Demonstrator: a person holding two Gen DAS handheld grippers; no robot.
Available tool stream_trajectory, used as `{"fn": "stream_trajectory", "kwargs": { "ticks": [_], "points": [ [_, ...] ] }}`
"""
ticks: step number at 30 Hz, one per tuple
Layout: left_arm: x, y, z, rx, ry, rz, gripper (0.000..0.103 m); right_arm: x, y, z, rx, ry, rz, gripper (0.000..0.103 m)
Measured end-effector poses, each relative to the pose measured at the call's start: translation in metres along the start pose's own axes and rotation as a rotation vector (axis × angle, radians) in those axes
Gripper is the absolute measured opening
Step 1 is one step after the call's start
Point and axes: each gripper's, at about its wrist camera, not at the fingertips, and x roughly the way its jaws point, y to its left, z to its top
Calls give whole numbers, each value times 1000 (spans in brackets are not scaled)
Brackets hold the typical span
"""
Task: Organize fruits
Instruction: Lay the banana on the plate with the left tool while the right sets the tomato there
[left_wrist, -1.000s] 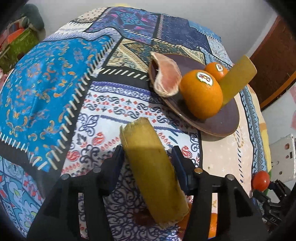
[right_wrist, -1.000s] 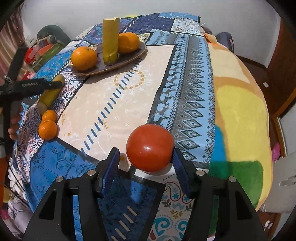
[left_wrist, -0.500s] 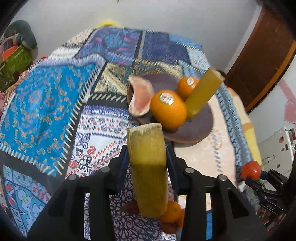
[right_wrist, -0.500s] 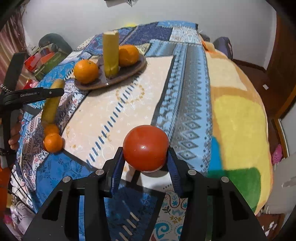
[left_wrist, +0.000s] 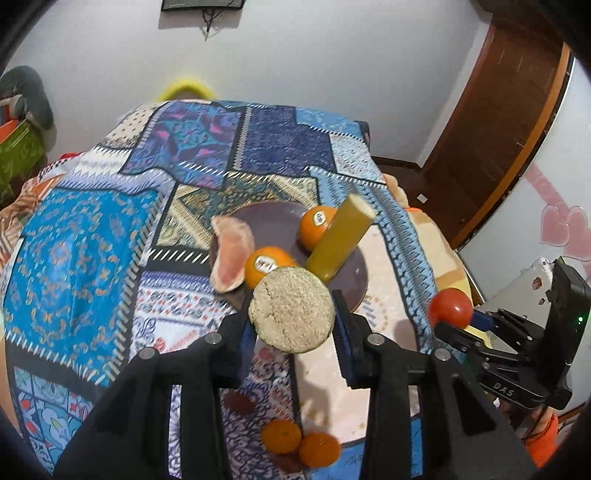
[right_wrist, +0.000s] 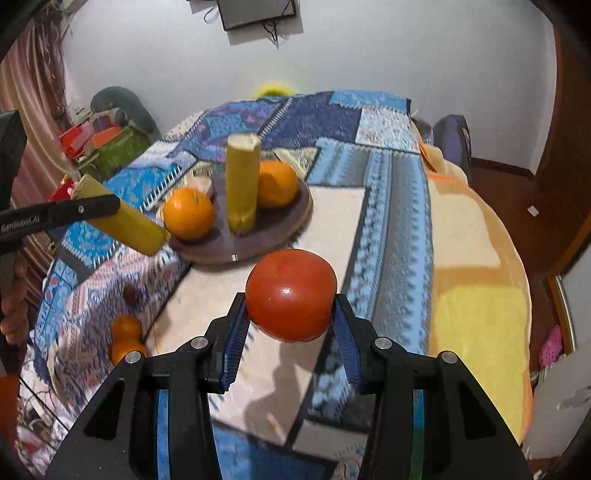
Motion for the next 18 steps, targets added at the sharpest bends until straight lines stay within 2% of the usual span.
{"fn": "stream_trajectory", "kwargs": {
  "ticks": [11, 14, 17, 18],
  "points": [
    [50, -11, 30, 21, 62, -50, 37, 27, 7, 31, -15, -30, 7, 42],
    [66, -7, 37, 6, 81, -47, 37, 38, 7, 35, -18, -22, 11, 42],
    [84, 1, 43, -12, 87, 0, 37, 50, 8, 38, -21, -8, 13, 42],
    [86, 6, 46, -29, 79, -16, 37, 53, 8, 39, -22, -5, 12, 42]
  ]
}}
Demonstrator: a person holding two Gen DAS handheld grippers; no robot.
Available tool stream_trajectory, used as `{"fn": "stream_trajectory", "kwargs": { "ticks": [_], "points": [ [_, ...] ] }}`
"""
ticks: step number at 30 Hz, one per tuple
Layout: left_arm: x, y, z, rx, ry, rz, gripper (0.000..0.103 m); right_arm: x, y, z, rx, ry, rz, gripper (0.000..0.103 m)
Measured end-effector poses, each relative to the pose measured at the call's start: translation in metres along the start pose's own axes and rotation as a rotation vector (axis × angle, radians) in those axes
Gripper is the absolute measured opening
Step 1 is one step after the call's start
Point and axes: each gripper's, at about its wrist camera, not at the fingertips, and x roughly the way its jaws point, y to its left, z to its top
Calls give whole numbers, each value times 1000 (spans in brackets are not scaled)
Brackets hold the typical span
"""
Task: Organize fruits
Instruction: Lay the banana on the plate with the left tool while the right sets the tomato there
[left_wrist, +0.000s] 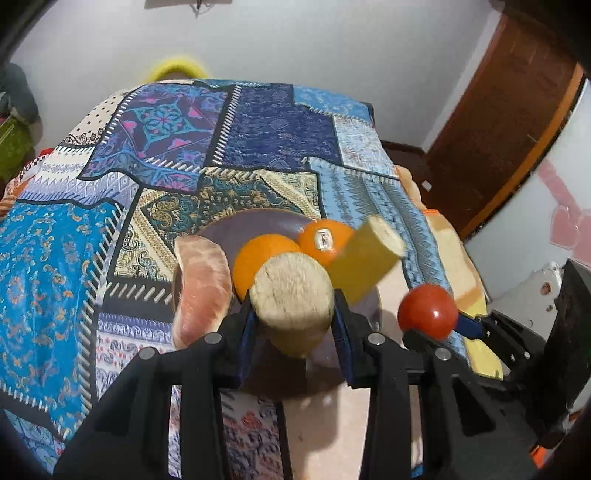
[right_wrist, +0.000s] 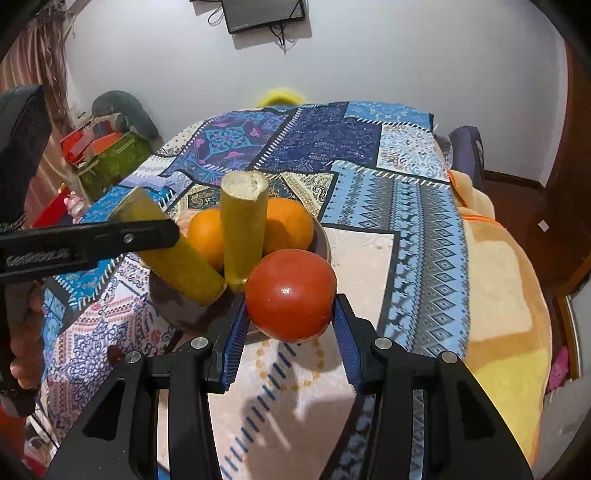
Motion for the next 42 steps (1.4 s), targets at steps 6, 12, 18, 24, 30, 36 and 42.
{"fn": "stream_trajectory", "kwargs": {
  "ticks": [6, 12, 18, 24, 30, 36, 42],
  "points": [
    [9, 13, 12, -49, -2, -28, 38, 15, 2, 4, -11, 15, 2, 42],
    [17, 20, 18, -60, -21, 40, 42, 28, 4, 9, -18, 24, -9, 42],
    [26, 34, 16, -93, 1, 55, 49, 41, 6, 11, -33, 46, -10, 42],
    [40, 45, 15, -140, 44, 37, 59, 51, 7, 8, -37, 75, -12, 43],
    [39, 31, 14, -70, 40, 61, 68, 50, 10, 10, -60, 81, -28, 44],
    [22, 29, 6, -50, 25, 77, 68, 37, 11, 9, -65, 60, -33, 44],
    [-15, 29, -3, -38, -18, 98, 68, 16, 15, 9, -74, 37, -41, 45]
  ]
}}
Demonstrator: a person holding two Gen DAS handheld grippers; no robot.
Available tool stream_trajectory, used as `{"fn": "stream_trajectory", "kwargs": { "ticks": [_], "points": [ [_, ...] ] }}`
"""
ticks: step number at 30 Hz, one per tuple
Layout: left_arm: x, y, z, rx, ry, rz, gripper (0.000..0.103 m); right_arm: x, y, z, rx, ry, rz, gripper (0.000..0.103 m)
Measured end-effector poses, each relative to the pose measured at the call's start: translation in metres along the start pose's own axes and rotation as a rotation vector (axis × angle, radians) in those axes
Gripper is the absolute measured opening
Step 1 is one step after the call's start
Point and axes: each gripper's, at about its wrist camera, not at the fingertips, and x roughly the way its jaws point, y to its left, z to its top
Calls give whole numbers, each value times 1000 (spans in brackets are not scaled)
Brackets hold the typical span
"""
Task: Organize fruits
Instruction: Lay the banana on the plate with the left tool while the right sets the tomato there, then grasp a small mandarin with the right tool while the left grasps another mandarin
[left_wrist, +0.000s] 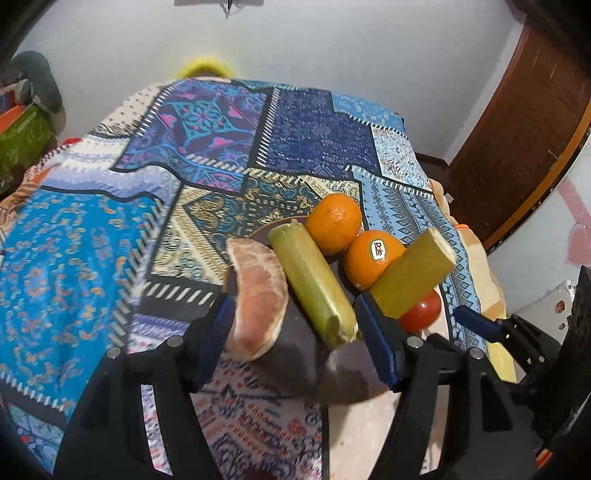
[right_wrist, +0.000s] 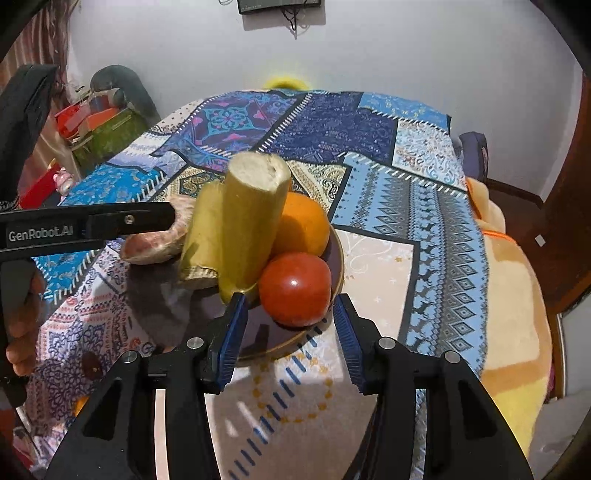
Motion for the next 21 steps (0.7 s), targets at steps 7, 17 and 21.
{"fn": "stream_trajectory", "kwargs": {
  "ticks": [7, 17, 21],
  "points": [
    [-51, 5, -21, 30, -51, 57, 68, -32, 13, -6, -16, -34, -2, 48],
    [-113, 7, -73, 83, -93, 122, 68, -76, 44, -26, -41, -67, 17, 54],
    [-126, 9, -99, 102, -90, 152, 70, -85, 58, -41, -46, -62, 43, 59]
  ]
}}
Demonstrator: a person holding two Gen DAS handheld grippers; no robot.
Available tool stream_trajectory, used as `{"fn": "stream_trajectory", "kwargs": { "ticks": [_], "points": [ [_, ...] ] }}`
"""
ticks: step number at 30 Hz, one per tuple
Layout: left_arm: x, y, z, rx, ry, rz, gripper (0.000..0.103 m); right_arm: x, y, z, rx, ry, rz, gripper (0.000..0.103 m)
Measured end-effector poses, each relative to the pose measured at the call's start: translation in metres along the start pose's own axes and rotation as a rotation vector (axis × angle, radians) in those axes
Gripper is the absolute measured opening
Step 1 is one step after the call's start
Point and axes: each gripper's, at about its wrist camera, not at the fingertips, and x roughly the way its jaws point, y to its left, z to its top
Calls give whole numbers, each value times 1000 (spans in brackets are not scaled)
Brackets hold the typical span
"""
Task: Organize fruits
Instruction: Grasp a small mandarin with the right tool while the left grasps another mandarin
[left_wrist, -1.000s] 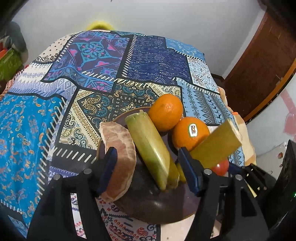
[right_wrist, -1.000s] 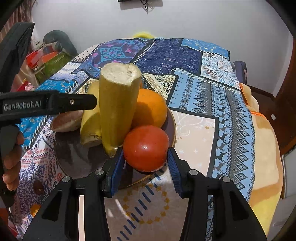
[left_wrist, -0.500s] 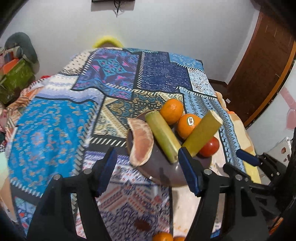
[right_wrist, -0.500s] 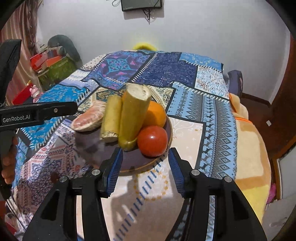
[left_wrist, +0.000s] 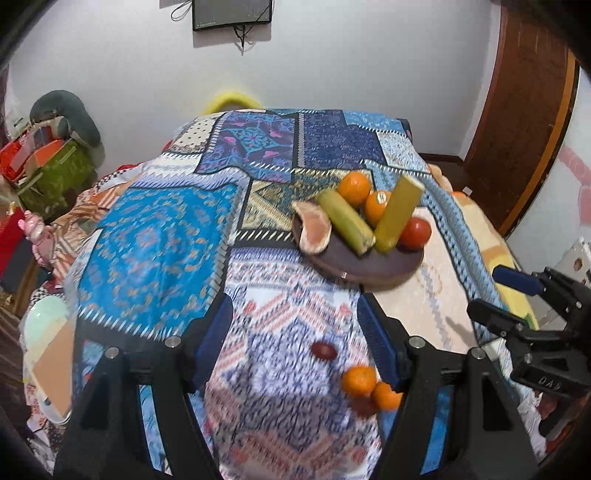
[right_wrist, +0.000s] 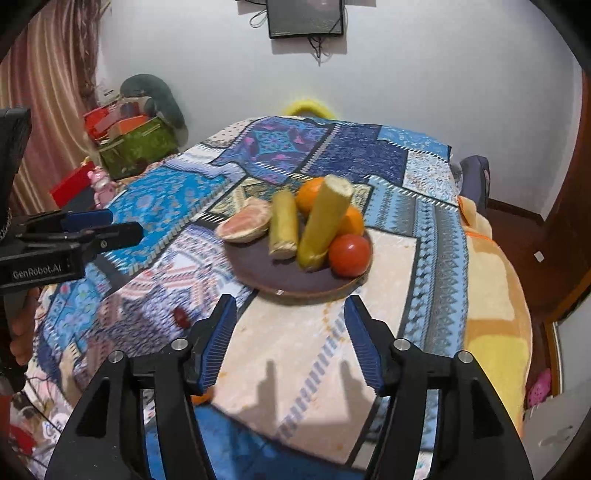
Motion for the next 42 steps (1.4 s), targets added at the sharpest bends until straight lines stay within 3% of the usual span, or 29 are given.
{"fn": "stream_trajectory", "kwargs": {
  "ticks": [12, 24, 26, 31, 42],
  "points": [
    [-5, 18, -53, -33, 63, 0, 70, 20, 40, -32, -38, 104, 66, 59],
    [15, 17, -76, -28, 132, -27, 70, 59, 59, -55, -24, 233, 150, 59],
    [21, 15, -77, -33, 151, -41, 70, 60, 60, -56, -31, 233, 147, 55],
    [29, 7, -76, -8, 163, -44, 70, 58, 63, -56, -42, 226, 172, 35],
    [47, -29, -62, 58, 188, -121, 70, 33, 30, -45, 3, 147, 102, 35]
  ]
}}
